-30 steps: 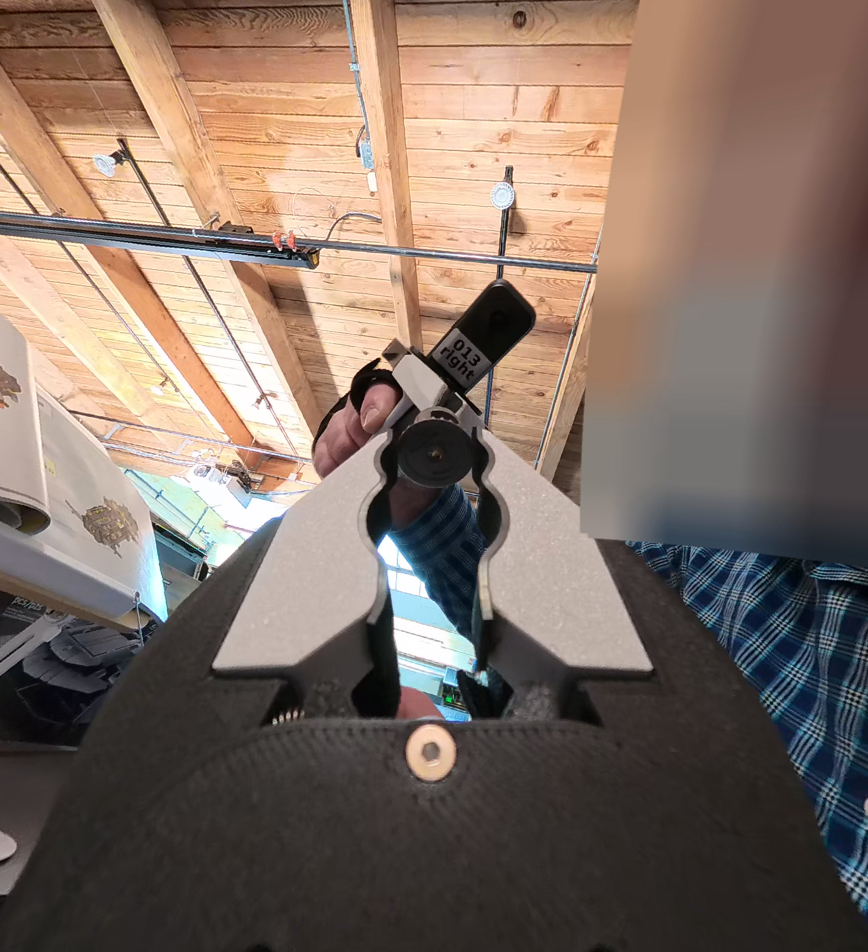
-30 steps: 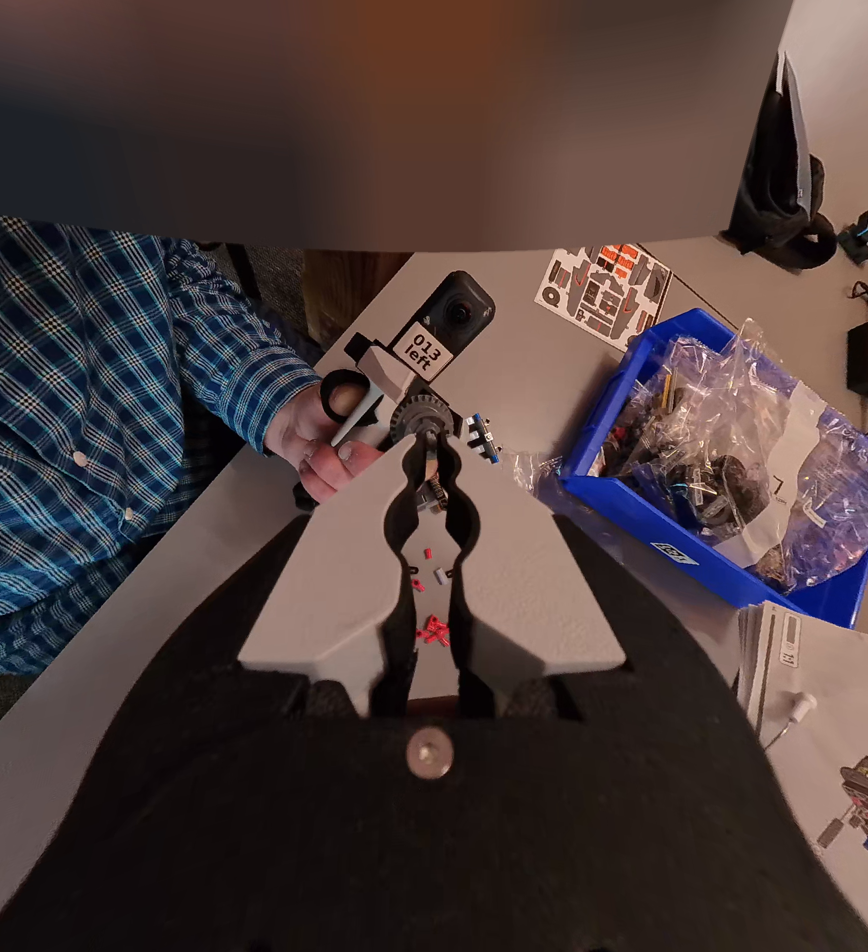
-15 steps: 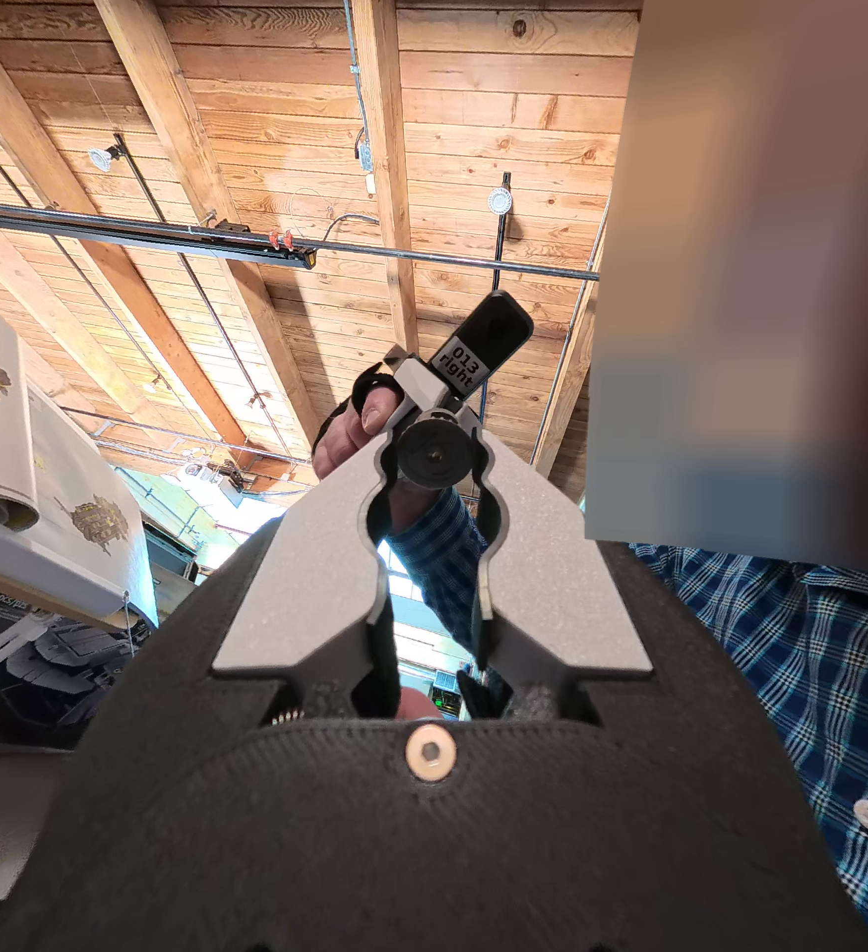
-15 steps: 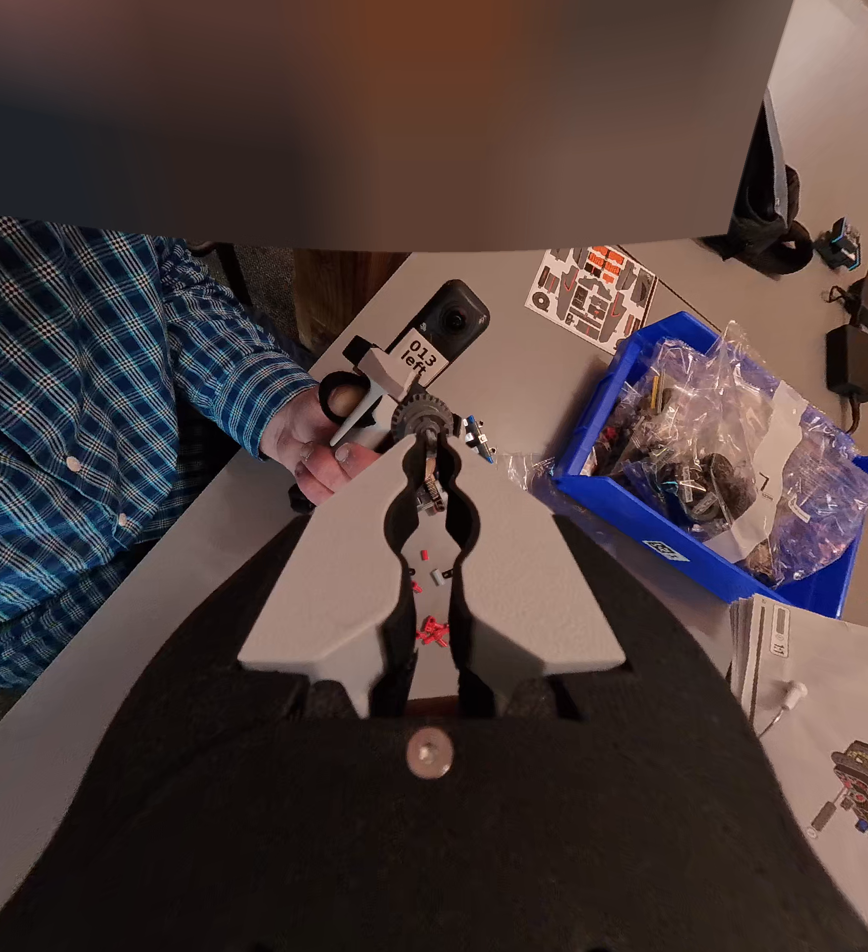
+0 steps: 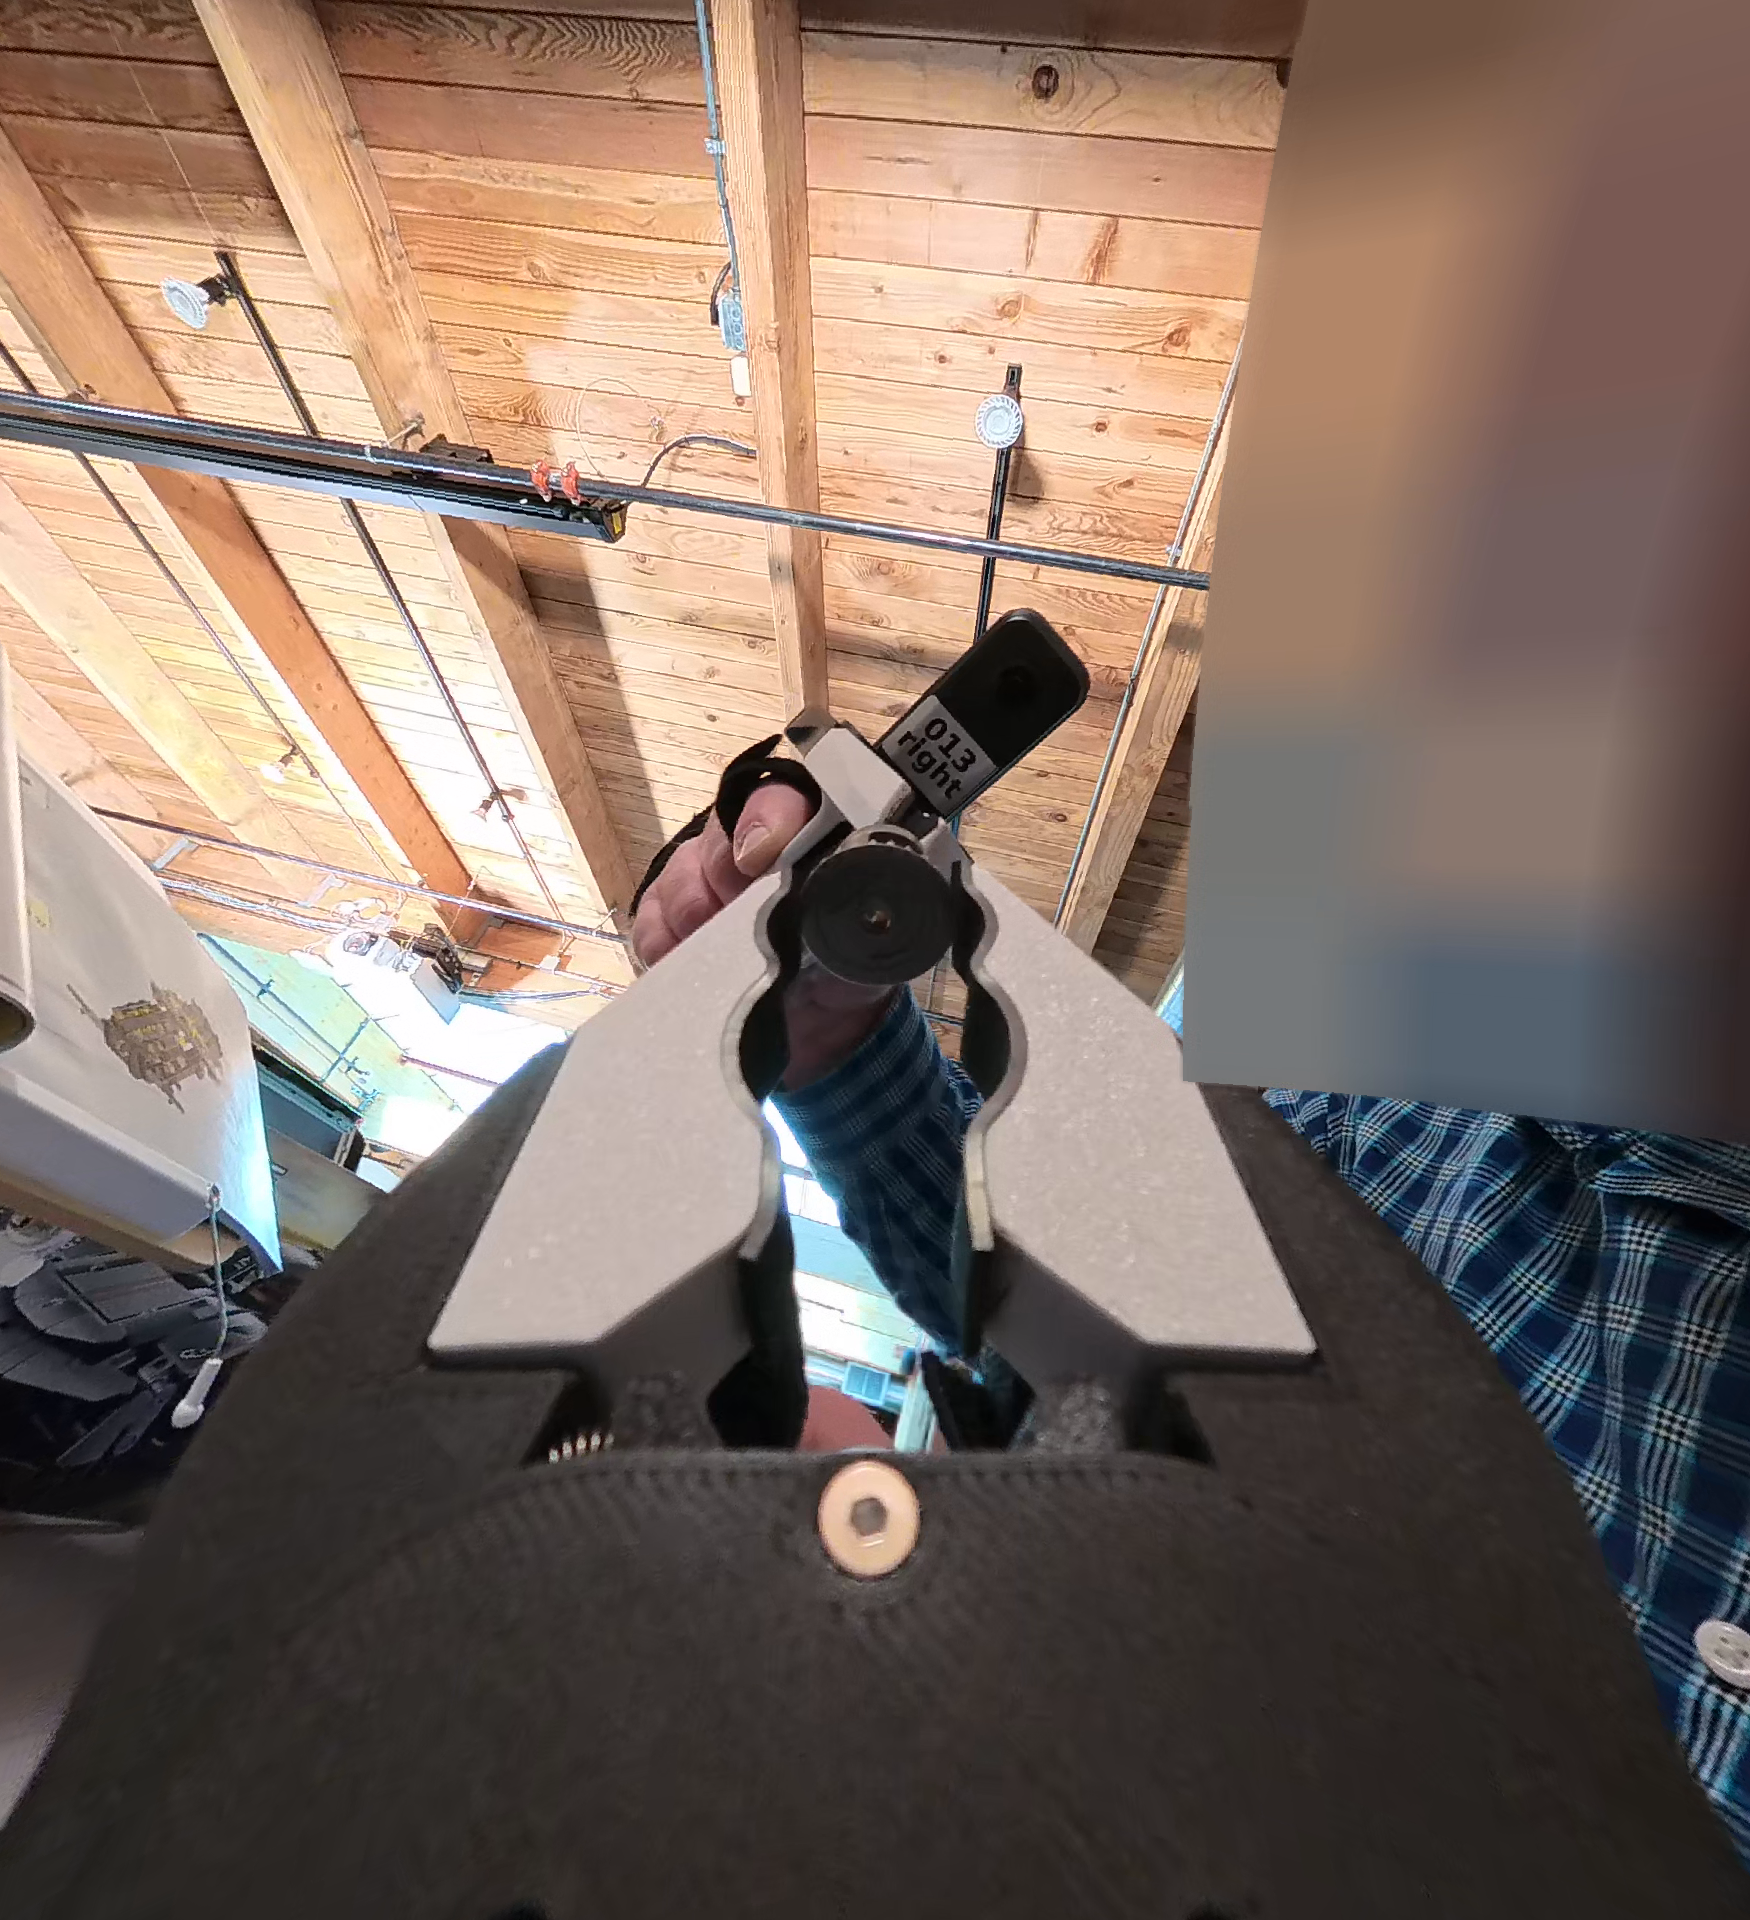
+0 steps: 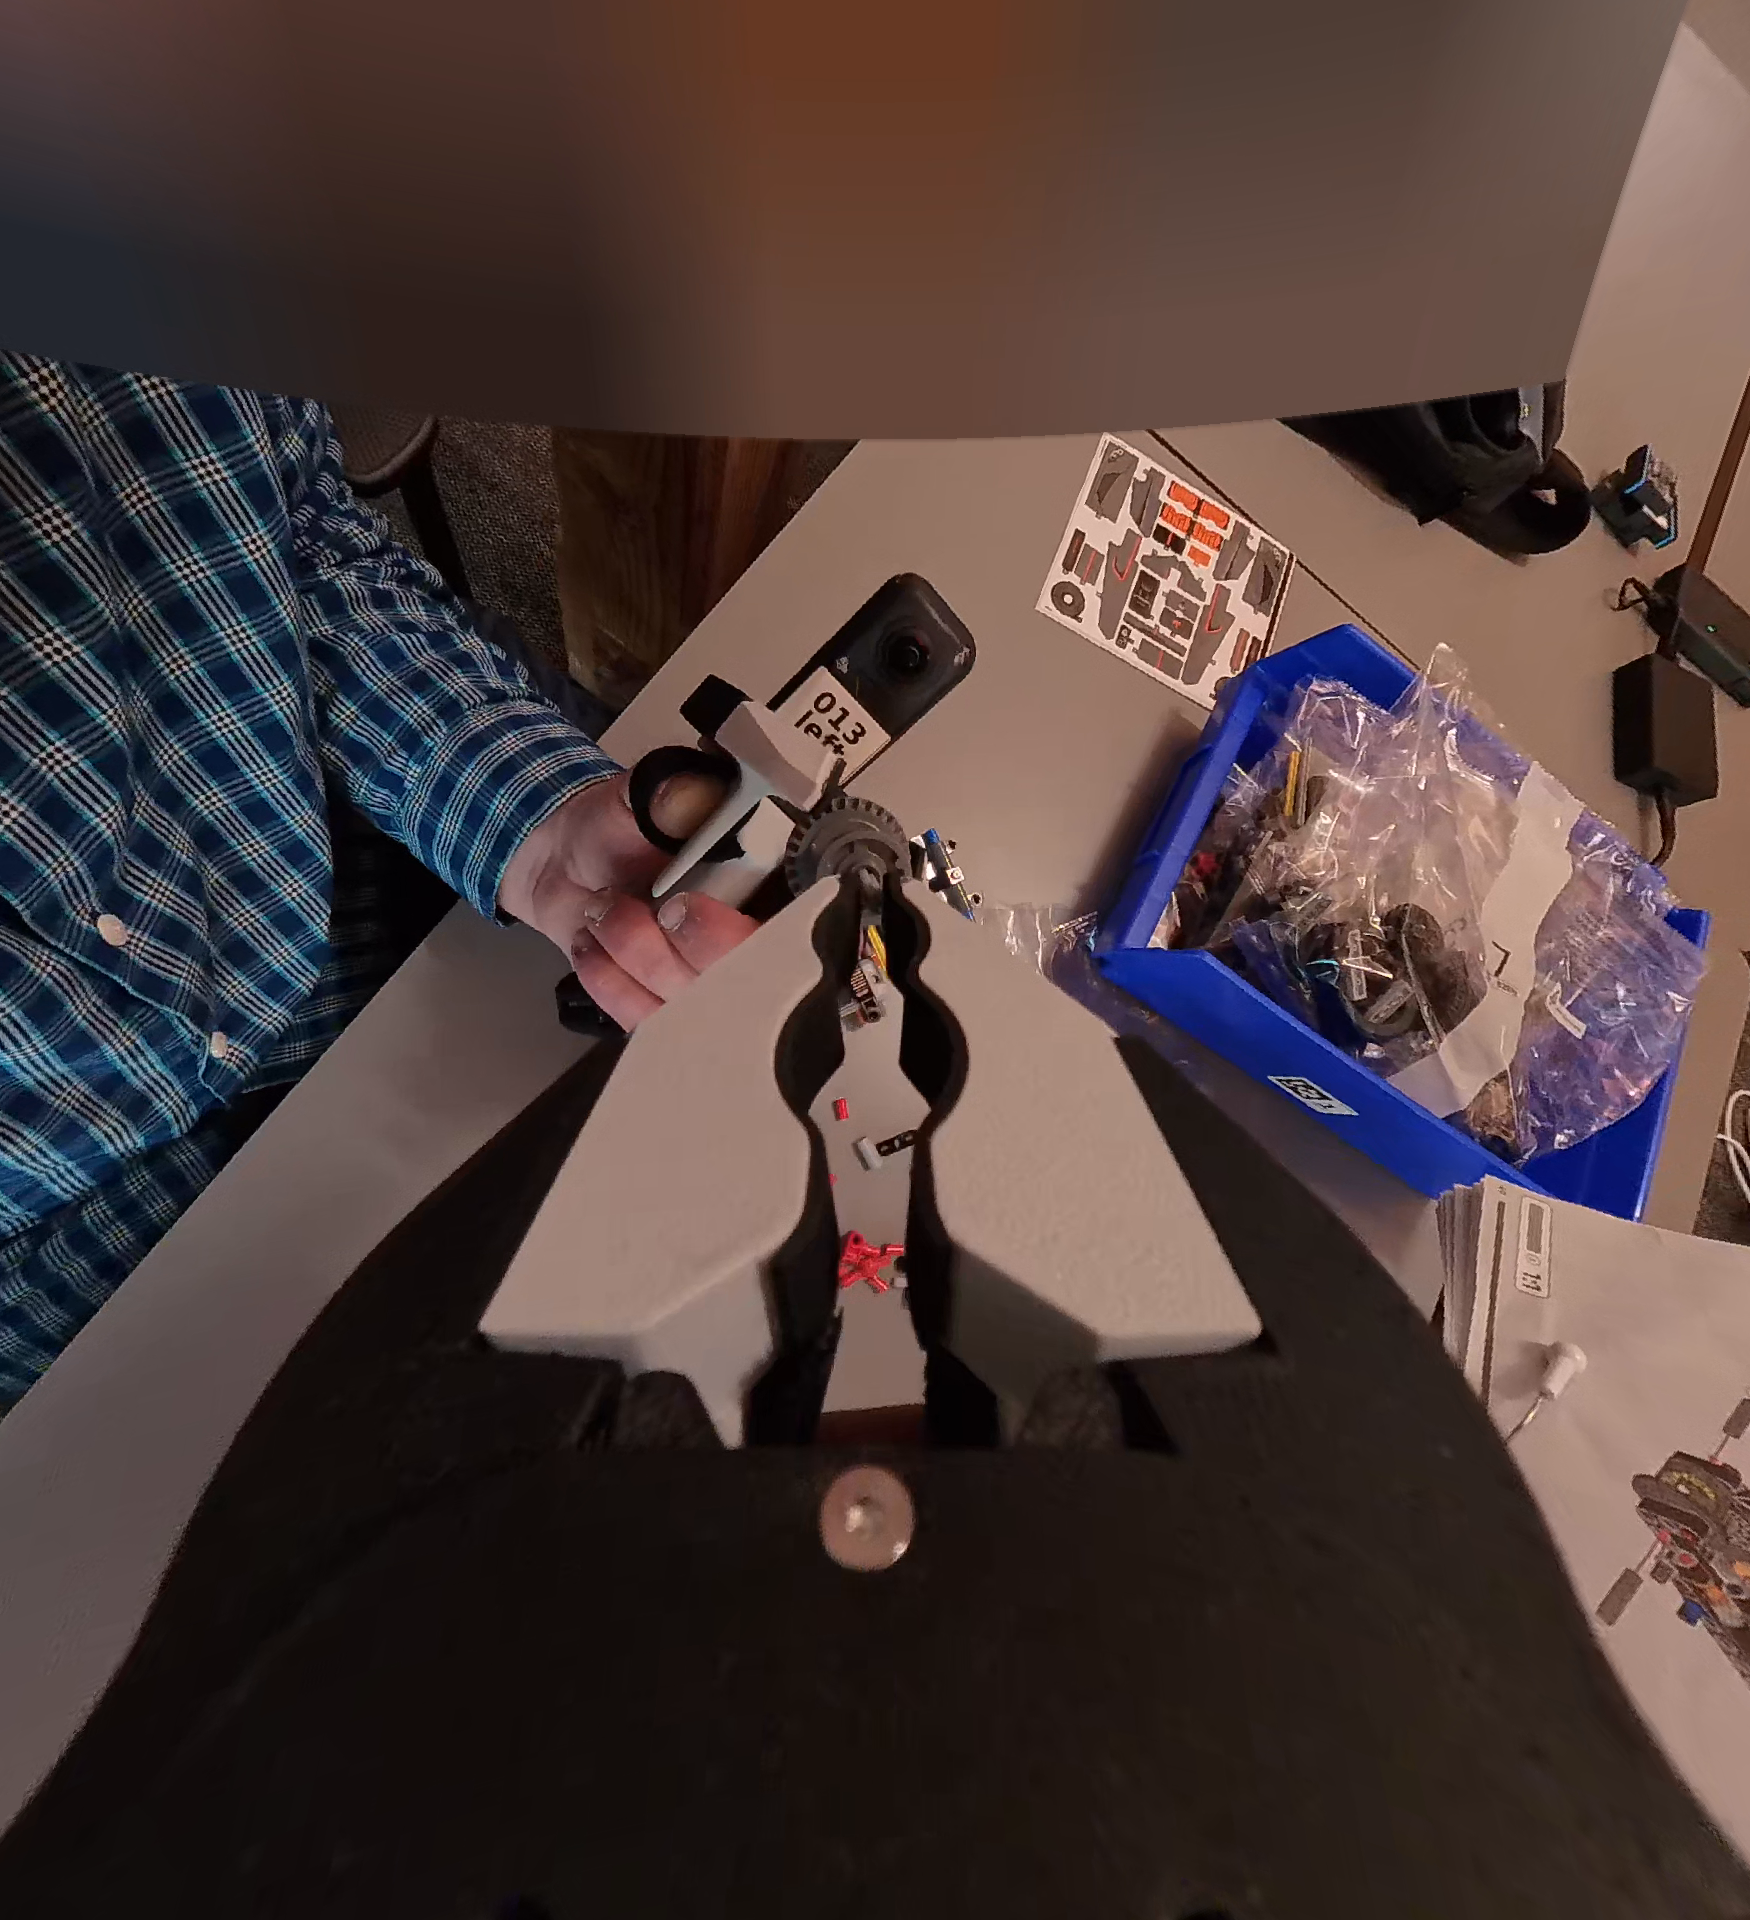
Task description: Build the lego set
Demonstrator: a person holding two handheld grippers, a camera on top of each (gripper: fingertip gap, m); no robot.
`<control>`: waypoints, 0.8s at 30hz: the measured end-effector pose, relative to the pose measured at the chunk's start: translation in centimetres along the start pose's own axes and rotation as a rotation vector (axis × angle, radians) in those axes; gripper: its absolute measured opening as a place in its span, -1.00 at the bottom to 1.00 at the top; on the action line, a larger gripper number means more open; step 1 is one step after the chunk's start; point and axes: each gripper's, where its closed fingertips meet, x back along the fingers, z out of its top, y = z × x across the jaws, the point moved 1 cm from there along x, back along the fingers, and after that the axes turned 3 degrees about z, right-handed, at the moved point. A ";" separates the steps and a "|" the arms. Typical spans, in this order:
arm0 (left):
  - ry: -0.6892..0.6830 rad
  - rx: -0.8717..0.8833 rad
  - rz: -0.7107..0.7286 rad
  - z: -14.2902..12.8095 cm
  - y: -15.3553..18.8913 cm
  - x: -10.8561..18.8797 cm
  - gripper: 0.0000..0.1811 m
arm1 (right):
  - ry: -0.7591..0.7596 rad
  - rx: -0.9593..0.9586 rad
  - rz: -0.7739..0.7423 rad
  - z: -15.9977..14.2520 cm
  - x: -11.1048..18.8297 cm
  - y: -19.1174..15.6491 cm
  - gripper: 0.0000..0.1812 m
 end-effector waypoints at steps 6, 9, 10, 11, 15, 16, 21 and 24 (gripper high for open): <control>0.014 0.044 -0.016 -0.2 0.0 -0.1 -0.72 | -0.009 -0.005 -0.008 0.0 0.1 -0.2 -0.98; 0.021 0.063 -0.027 -0.4 0.1 -0.2 -0.71 | -0.015 -0.001 -0.008 0.0 0.2 -0.3 -0.98; 0.021 0.067 -0.030 -0.4 0.2 -0.3 -0.71 | -0.016 -0.004 -0.004 0.0 0.2 -0.3 -0.98; 0.020 0.070 -0.033 -0.5 0.2 -0.3 -0.71 | -0.018 -0.006 -0.001 0.0 0.3 -0.4 -0.98; 0.011 0.065 -0.033 -0.8 0.3 -0.5 -0.71 | -0.016 -0.022 0.007 -0.1 0.5 -0.5 -0.98; 0.010 0.059 -0.029 -0.8 0.3 -0.6 -0.71 | -0.011 -0.029 0.008 -0.1 0.6 -0.5 -0.98; -0.010 0.013 -0.011 -1.1 0.4 -0.9 -0.71 | 0.013 -0.056 0.010 -0.2 0.9 -0.5 -0.98; 0.005 0.038 -0.024 -1.0 0.5 -1.0 -0.72 | 0.021 -0.059 0.002 -0.1 1.1 -0.5 -0.98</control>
